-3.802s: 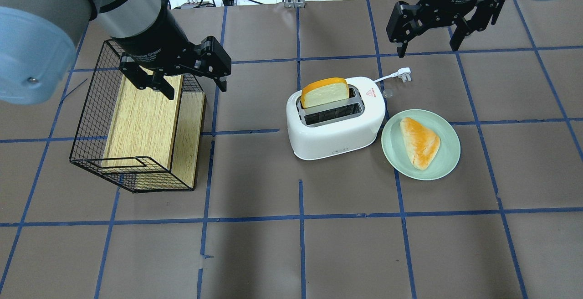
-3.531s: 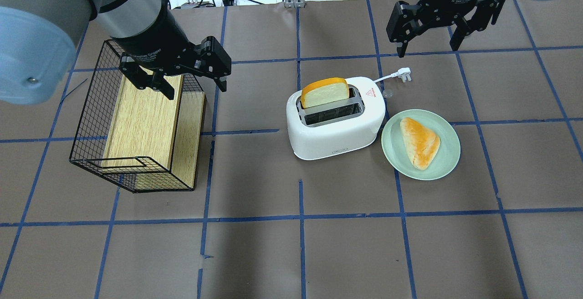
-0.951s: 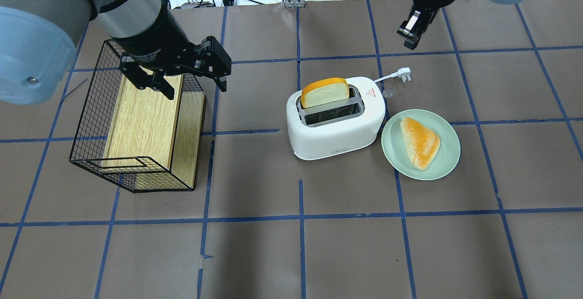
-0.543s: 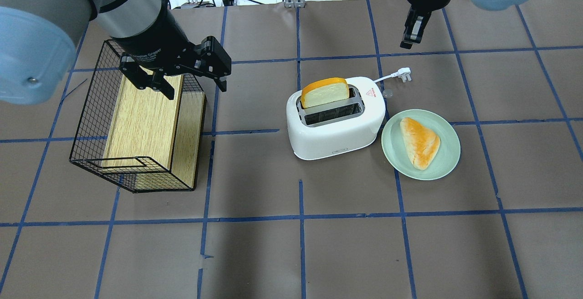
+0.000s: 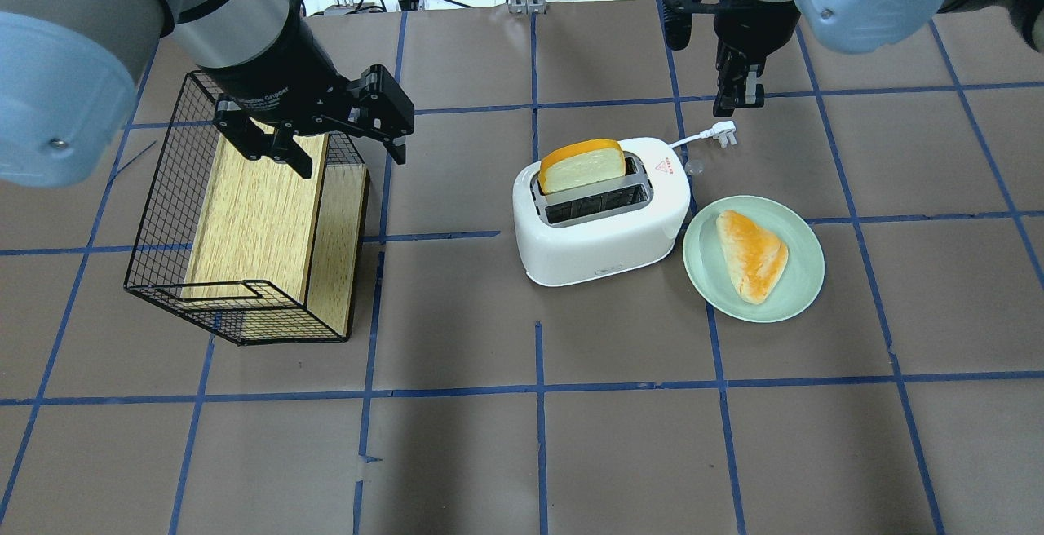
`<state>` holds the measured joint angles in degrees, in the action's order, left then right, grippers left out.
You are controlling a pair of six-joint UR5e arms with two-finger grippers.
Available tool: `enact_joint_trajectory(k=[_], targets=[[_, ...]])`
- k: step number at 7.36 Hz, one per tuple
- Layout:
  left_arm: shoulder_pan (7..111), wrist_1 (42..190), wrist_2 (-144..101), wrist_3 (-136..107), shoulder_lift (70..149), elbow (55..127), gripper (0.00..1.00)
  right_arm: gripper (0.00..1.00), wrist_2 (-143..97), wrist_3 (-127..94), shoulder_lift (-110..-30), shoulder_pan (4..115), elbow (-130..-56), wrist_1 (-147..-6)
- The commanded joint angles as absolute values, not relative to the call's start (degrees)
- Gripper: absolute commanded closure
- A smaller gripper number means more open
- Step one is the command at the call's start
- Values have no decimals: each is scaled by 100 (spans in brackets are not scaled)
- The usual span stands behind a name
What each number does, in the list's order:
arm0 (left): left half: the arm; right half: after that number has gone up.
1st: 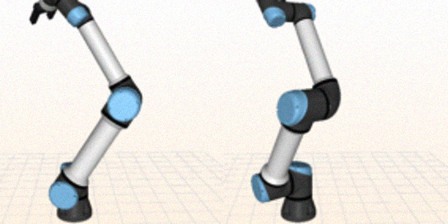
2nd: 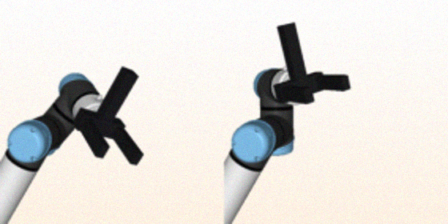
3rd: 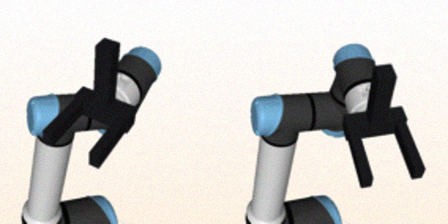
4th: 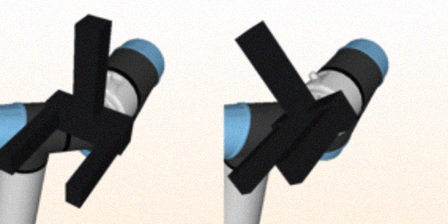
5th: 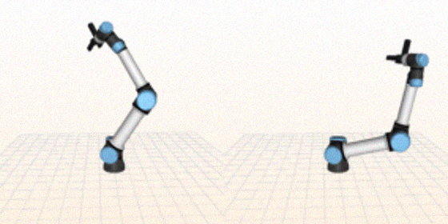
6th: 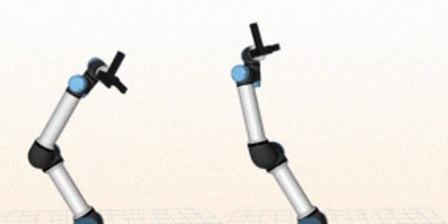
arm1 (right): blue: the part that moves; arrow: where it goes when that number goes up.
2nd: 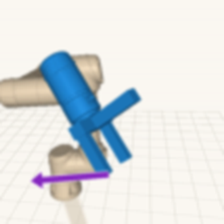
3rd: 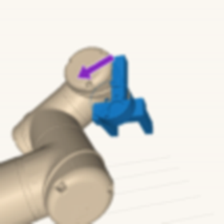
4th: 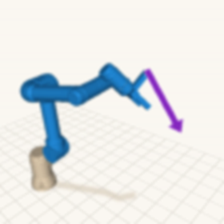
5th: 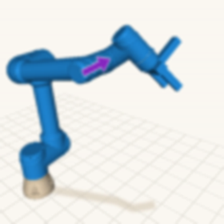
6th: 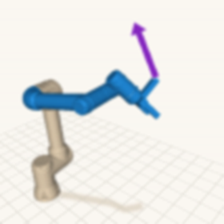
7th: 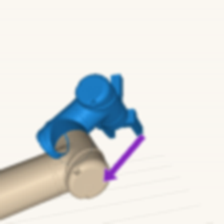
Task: Press toaster with right arm
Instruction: 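Move the right gripper over the toaster's lever beside the plate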
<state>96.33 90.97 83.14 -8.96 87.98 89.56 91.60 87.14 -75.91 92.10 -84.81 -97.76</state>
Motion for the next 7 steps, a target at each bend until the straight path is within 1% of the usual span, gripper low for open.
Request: enact_joint_trajectory(k=[1, 4, 5, 7], targets=[[9633, 9097, 8314, -896, 8798, 8956, 0, 92, 9185, 9602, -7576, 9202, -8849, -10333], [9633, 9097, 8314, -896, 8798, 8956, 0, 92, 9106, 10017, -7541, 9220, -9113, -10467], [9633, 9097, 8314, -896, 8798, 8956, 0, 92, 9123, 9915, -7532, 9228, -9288, -10825], [9633, 9097, 8314, -896, 8798, 8956, 0, 92, 9114, 9783, -7611, 9229, -9902, -11265]])
